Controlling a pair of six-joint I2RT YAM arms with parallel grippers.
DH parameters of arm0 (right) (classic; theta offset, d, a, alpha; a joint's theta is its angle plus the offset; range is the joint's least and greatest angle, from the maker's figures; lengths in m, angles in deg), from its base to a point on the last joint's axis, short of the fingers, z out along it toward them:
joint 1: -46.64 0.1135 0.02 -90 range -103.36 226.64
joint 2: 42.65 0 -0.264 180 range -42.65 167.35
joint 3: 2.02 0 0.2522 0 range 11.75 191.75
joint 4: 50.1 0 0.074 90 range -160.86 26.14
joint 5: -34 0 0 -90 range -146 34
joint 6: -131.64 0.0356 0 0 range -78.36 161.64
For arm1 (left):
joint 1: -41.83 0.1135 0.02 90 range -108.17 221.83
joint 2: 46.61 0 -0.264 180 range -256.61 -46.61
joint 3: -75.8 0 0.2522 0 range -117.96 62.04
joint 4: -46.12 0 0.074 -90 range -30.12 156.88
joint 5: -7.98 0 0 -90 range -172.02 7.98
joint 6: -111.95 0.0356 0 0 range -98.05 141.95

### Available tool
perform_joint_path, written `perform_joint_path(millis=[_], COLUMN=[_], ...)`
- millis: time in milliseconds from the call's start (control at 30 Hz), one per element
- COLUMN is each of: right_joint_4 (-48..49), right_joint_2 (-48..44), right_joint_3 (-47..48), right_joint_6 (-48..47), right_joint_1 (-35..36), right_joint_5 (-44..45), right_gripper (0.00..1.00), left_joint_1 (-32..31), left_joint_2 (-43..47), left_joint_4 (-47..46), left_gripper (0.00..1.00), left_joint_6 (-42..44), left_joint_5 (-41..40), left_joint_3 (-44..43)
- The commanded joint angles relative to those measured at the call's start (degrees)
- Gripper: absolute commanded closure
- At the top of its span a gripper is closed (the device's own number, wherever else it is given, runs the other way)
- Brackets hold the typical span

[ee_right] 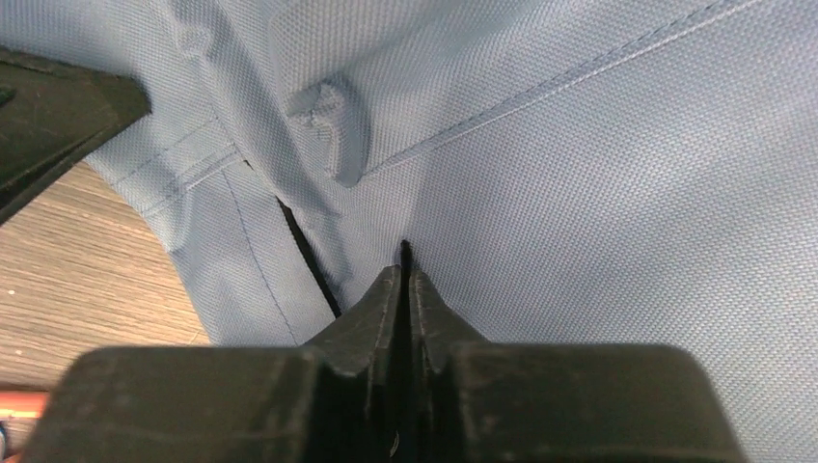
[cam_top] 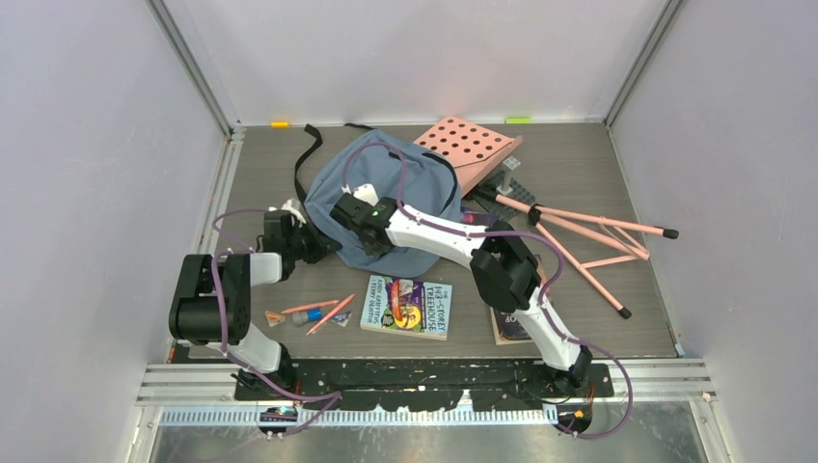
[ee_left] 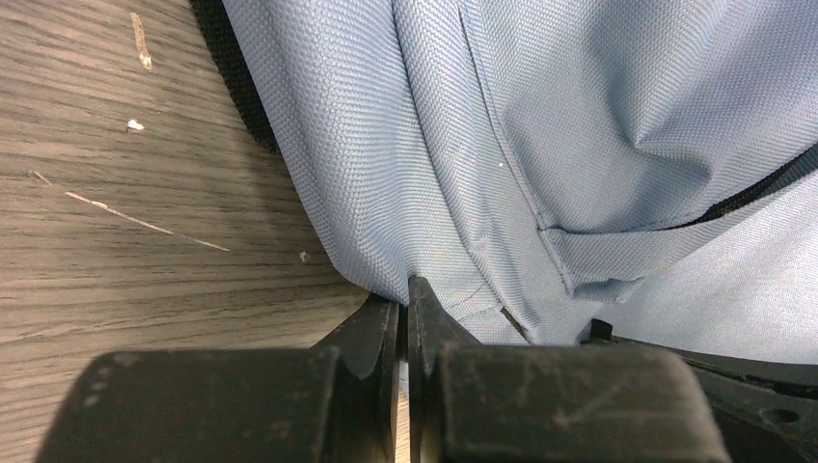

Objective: Pack the student bag
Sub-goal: Unzip the student bag at the center of the board.

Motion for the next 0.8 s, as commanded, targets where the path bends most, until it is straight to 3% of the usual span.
perform_joint_path(millis=[0, 133, 433, 767], right_joint_4=[1.56, 8.17, 35.58, 40.31], right_joint_2=[-1.08, -8.76, -28.91, -38.92], right_joint_3=[0.36, -2.47, -27.09, -41.25], right_joint_6=[-0.35, -2.48, -3.85, -4.02], right_joint_1=[0.43, 1.09, 1.38, 2.12], right_joint_5=[2.58, 2.48, 2.42, 5.21], right_gripper=[0.95, 0.99, 0.99, 1.0], left_joint_1=[-0.37, -0.37, -0.37, -0.37], left_joint_2=[-1.17, -0.65, 4.64, 10.88], left_joint_4=[2.33, 2.68, 4.25, 5.97], left_gripper=[1.0, 1.0, 1.0, 1.0], left_joint_6=[1.75, 1.79, 3.46, 3.62], left_joint_5=[2.48, 2.66, 0.09, -5.47], left_joint_3=[1.61, 1.74, 3.02, 5.15])
